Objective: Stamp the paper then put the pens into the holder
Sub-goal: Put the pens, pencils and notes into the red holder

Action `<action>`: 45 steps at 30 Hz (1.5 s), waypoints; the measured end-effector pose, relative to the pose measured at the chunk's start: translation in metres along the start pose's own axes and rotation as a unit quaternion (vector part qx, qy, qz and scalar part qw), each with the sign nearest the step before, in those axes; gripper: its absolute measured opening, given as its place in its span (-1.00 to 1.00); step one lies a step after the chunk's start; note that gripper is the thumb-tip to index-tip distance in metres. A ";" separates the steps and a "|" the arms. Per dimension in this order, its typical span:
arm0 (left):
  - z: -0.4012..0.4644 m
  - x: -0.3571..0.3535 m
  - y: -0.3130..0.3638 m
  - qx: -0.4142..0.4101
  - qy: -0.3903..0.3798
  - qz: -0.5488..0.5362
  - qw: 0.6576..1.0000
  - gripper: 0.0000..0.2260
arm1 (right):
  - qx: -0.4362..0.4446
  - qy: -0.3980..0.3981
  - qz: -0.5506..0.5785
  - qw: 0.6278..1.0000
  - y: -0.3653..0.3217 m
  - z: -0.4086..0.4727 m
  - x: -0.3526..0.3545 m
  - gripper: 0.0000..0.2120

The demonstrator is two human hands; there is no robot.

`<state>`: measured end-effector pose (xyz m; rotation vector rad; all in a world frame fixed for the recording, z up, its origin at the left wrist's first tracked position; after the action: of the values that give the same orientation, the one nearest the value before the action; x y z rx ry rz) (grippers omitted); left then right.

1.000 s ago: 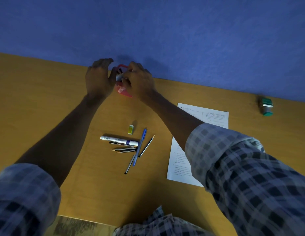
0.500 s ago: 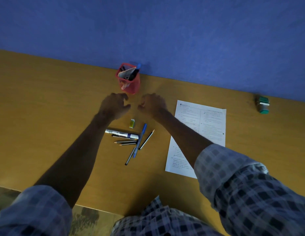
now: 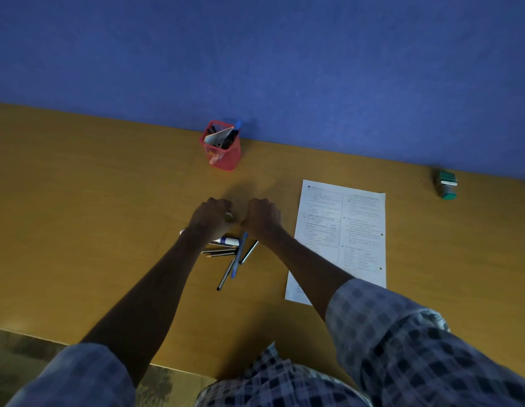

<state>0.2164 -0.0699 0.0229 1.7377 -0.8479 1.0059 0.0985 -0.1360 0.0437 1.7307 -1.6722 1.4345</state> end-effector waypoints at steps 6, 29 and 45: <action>0.000 0.009 -0.010 0.016 0.013 0.027 0.999 -0.76 | -0.037 -0.001 0.064 0.997 0.008 0.010 -0.007 -0.69; 0.050 0.154 -0.012 -0.125 0.380 -0.120 0.909 -0.90 | 0.162 0.287 0.415 0.848 -0.044 0.048 0.136 -0.90; 0.112 0.143 -0.024 -0.086 0.334 -0.135 0.929 -0.80 | 0.236 0.287 0.300 0.878 -0.069 0.086 0.128 -0.93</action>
<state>0.3272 -0.1822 0.1155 1.1907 -0.2393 1.1863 0.1698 -0.2568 0.1375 0.7837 -1.6481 2.5014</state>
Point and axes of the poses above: each hand's wrist, its own z-axis towards the middle knuckle, its own x-axis out of the back of the hand, y = z × x, the point moved 3 cm from there along z, towards the middle knuckle, and after that the axes turned 10 degrees about -x, right-handed, at the moved point
